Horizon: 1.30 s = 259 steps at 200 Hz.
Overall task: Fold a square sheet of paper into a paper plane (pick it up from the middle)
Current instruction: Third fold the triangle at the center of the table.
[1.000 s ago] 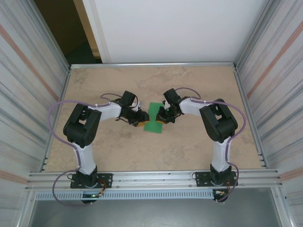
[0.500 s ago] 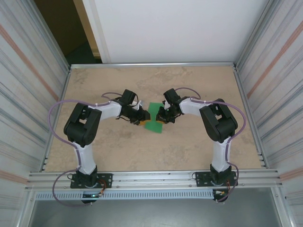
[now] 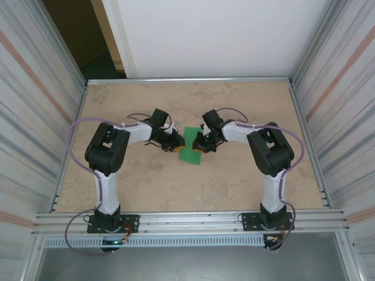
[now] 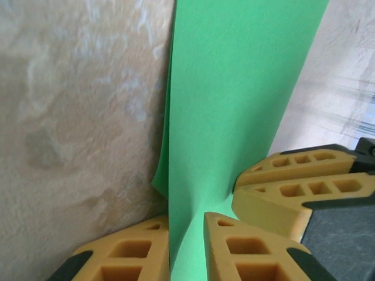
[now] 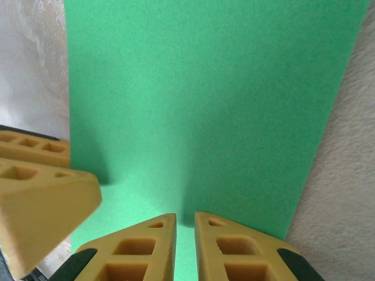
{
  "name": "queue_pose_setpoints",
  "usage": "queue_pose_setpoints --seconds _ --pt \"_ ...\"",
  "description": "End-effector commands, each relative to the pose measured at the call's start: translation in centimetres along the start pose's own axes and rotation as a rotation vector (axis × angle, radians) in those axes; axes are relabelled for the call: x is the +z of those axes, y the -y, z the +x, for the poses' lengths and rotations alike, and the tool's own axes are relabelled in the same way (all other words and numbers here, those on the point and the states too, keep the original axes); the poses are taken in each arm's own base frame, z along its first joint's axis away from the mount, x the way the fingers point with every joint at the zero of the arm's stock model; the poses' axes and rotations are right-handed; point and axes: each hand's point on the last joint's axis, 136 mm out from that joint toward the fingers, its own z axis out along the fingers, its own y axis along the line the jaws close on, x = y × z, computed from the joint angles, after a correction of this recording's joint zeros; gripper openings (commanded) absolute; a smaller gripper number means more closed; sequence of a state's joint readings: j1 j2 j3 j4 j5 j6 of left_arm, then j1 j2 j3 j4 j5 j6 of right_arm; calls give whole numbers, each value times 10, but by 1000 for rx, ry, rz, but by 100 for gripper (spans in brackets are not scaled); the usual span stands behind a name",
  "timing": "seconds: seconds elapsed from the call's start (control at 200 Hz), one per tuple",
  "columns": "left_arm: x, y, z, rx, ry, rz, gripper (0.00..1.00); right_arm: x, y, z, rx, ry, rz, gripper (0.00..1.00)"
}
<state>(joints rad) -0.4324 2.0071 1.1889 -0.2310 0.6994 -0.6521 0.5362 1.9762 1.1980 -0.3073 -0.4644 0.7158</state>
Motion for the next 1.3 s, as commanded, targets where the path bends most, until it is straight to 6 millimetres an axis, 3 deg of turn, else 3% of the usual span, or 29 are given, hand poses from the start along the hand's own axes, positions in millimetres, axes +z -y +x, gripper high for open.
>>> queue_pose_setpoints --seconds 0.0,0.261,0.316,0.471,0.626,0.822,1.102,1.293 --pt "0 5 -6 10 -11 22 19 8 28 9 -4 -25 89 18" --pt "0 7 -11 8 -13 29 5 -10 10 -6 -80 38 62 22" --pt "-2 9 -12 -1 -4 35 0 -23 -1 -13 -131 89 35 22" --pt "-14 16 -16 -48 54 60 0 -70 -34 -21 -334 310 -15 34" --pt "-31 18 -21 -122 156 67 0 -85 -55 -7 -588 403 -7 45" --pt "-48 20 -24 -212 247 85 0 -79 -73 10 -841 484 115 61" --pt "-49 20 -25 -239 226 81 0 -34 -77 41 -1082 451 195 64" --pt "-48 19 -25 -244 217 79 0 -17 -63 47 -1128 424 234 66"
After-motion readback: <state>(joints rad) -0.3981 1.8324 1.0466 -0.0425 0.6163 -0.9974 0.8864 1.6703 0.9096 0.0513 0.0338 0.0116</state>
